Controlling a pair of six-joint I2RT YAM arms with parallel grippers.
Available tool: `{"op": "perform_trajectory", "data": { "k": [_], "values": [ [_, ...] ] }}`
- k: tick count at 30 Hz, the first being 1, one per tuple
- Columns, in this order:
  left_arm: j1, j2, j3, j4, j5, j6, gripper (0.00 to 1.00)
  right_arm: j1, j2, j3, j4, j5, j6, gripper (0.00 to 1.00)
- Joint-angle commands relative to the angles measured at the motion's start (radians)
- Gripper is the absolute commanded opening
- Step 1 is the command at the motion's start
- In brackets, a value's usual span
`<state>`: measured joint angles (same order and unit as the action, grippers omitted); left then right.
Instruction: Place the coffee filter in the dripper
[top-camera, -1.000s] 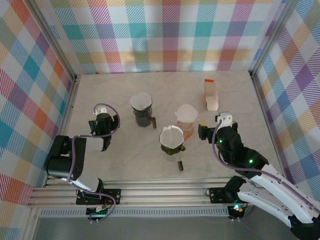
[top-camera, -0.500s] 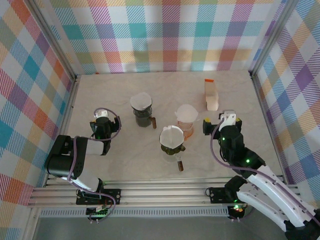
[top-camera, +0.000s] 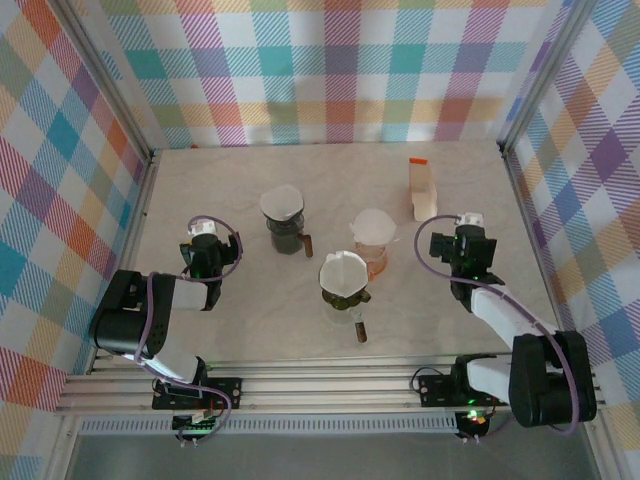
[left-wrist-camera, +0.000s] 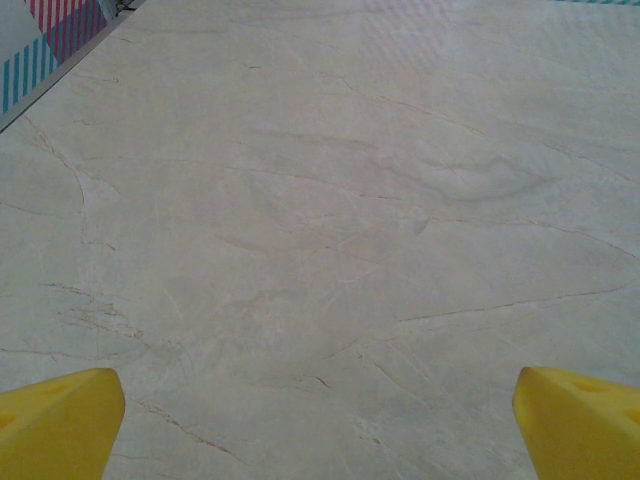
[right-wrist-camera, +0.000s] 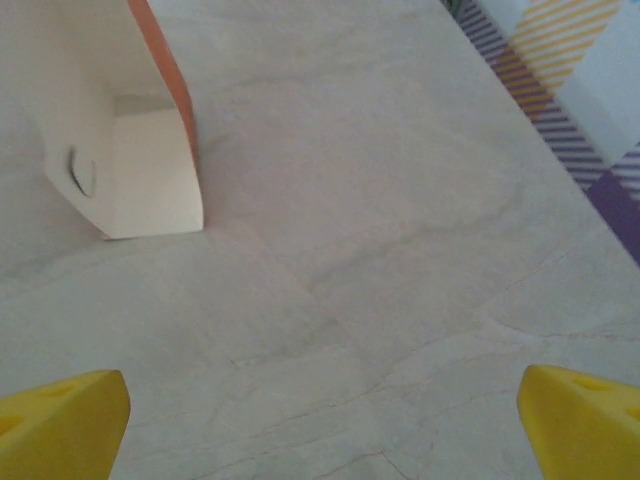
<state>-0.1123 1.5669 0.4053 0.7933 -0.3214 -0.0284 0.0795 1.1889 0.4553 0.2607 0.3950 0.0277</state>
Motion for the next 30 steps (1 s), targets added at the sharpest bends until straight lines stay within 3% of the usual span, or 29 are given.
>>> {"op": "perform_trajectory", "data": {
  "k": [1, 4, 6, 9, 11, 14, 30],
  "values": [
    [0.008, -0.005, 0.0, 0.038, 0.015, 0.014, 1.0, -0.014, 0.066, -0.027, 0.216, -0.144, -0.039, 0.99],
    [0.008, -0.005, -0.001, 0.039, 0.016, 0.014, 1.0, -0.016, 0.167, -0.06, 0.423, -0.201, -0.047, 0.99],
    [0.007, -0.005, -0.001, 0.038, 0.015, 0.015, 1.0, -0.019, 0.215, -0.003, 0.36, -0.232, -0.028, 0.99],
    [0.006, -0.005, -0.001, 0.038, 0.015, 0.015, 1.0, -0.018, 0.319, -0.018, 0.525, -0.278, -0.033, 0.99],
    [0.006, -0.005, 0.0, 0.038, 0.016, 0.013, 1.0, -0.052, 0.317, -0.006, 0.477, -0.317, 0.001, 0.99],
    [0.008, -0.005, -0.002, 0.038, 0.016, 0.014, 1.0, -0.074, 0.356, -0.058, 0.615, -0.375, -0.004, 0.99],
    [0.006, -0.005, 0.0, 0.038, 0.015, 0.013, 1.0, -0.072, 0.345, -0.05, 0.58, -0.366, -0.004, 0.99]
  ]
}}
